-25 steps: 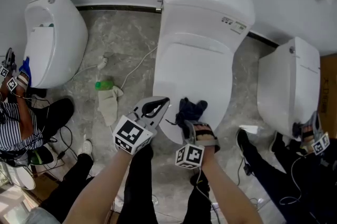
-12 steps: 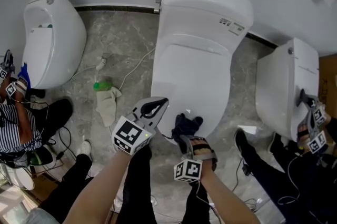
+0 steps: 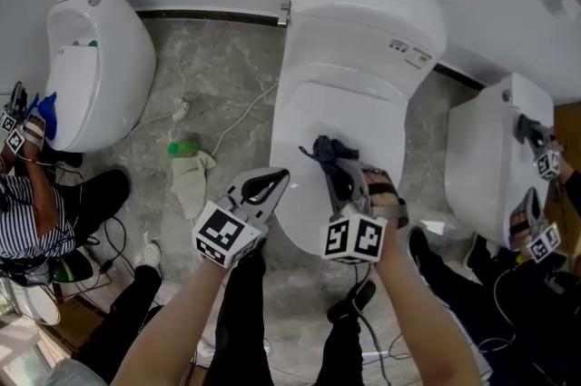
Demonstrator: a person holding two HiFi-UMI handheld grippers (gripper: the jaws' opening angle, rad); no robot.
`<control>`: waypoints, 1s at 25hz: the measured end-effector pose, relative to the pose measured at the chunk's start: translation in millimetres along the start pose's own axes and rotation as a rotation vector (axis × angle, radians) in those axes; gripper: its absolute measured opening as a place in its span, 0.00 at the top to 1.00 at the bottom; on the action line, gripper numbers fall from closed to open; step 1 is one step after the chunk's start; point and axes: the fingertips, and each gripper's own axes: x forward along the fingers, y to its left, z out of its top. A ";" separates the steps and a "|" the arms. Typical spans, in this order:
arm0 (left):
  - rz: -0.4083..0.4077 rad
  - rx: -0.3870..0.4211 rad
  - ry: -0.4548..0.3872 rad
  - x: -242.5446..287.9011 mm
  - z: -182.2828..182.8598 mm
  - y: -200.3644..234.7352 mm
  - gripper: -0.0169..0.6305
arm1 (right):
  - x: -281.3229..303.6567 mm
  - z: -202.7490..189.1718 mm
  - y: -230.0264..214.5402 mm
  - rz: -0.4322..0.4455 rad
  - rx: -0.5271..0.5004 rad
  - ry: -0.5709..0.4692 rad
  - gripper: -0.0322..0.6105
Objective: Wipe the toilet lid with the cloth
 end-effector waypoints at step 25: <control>0.033 -0.025 0.030 -32.4 -22.5 32.4 0.95 | 151.8 10.7 -1.5 0.162 -0.180 0.132 0.85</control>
